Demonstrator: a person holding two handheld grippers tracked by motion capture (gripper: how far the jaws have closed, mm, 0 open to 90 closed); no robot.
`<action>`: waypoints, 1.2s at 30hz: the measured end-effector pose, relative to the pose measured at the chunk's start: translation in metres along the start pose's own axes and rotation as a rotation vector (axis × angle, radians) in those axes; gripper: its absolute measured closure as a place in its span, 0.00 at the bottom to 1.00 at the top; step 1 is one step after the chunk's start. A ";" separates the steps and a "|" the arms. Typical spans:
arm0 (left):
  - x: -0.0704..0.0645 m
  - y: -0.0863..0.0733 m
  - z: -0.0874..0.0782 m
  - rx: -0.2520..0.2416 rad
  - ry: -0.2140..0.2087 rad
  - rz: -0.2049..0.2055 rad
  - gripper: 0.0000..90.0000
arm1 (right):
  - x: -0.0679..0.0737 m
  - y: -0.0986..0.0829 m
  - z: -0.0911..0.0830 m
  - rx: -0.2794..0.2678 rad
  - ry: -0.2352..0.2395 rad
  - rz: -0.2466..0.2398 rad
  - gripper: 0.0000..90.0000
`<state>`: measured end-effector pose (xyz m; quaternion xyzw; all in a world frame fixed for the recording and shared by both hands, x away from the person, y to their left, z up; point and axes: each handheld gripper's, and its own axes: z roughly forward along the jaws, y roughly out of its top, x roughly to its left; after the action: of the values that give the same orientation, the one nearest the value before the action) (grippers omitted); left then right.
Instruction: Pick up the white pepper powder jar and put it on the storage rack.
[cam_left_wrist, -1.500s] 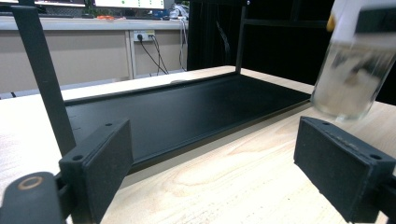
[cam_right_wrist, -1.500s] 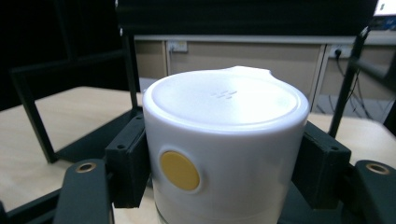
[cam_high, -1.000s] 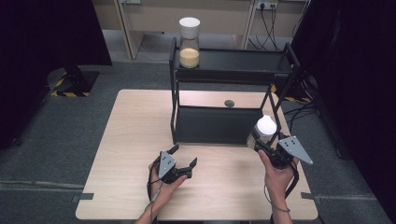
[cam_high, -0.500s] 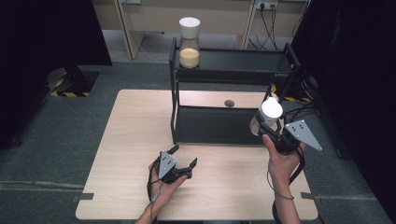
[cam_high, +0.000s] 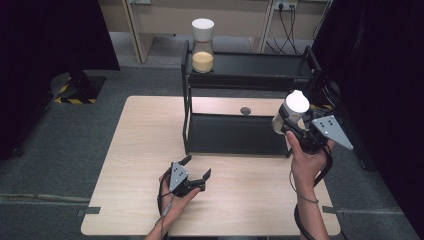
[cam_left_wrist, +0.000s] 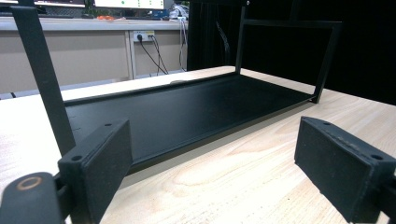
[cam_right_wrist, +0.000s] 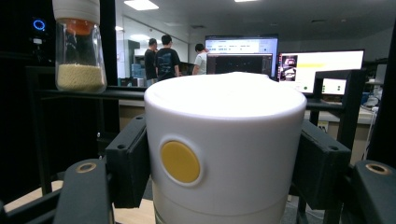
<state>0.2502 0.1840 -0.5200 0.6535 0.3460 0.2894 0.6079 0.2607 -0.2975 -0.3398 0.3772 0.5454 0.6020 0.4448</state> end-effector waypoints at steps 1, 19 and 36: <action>0.000 0.000 0.000 0.000 -0.001 0.001 0.12 | 0.000 0.002 0.001 -0.001 -0.002 0.001 0.34; 0.000 0.000 0.000 0.000 -0.001 0.003 0.12 | -0.004 0.027 0.015 -0.026 -0.014 -0.006 0.34; 0.000 0.000 0.000 0.000 -0.003 0.000 0.12 | -0.004 0.053 0.027 -0.043 -0.023 -0.023 0.34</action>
<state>0.2505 0.1844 -0.5200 0.6540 0.3451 0.2884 0.6083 0.2813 -0.2932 -0.2837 0.3682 0.5314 0.6041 0.4660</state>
